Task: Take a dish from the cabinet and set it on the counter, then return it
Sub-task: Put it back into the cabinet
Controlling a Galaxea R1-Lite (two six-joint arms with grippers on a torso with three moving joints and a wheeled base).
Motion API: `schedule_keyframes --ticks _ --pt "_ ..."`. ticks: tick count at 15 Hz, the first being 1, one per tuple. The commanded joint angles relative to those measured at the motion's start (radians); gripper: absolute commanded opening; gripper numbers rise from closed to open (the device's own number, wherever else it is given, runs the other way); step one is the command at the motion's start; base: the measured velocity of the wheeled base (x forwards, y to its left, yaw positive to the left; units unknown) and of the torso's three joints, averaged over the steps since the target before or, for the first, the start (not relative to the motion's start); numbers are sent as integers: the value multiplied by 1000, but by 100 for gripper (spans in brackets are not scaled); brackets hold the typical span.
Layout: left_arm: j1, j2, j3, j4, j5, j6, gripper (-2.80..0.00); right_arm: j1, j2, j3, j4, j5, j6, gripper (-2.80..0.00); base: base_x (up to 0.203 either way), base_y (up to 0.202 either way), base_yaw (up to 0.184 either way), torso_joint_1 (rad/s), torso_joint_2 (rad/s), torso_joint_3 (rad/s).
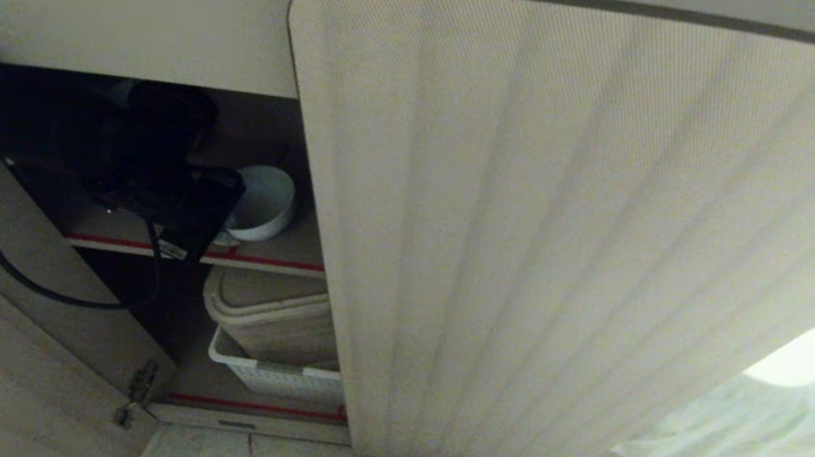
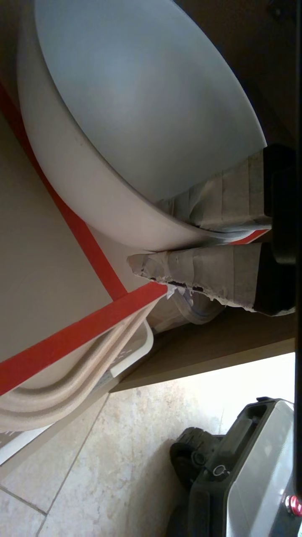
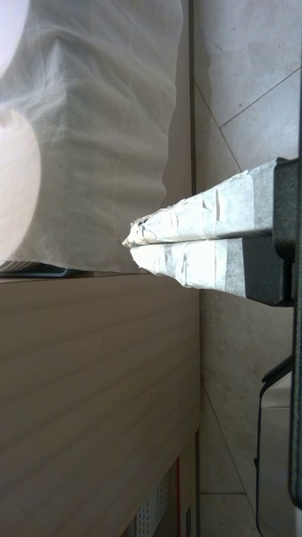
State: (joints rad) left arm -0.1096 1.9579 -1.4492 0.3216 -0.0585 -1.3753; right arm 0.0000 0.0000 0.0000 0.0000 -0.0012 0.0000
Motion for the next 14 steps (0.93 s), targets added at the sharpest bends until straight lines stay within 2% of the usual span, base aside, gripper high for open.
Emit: schedule_keyframes --ticks 1,2,4,14 --pt "-1 -2 -17 14 -1 5 -280 0 0 0 0 0 0 -280 0 0 0 0 0 0" --pt "-2 -2 -16 25 -2 33 -280 0 0 0 0 0 1 -280 0 0 0 0 0 0" --pt "-2 -4 -17 34 -1 50 -280 1 0 0 0 0 0 -280 0 0 0 0 0 0" --pt "-2 -2 -56 36 9 50 -280 0 0 0 0 0 1 -280 0 0 0 0 0 0"
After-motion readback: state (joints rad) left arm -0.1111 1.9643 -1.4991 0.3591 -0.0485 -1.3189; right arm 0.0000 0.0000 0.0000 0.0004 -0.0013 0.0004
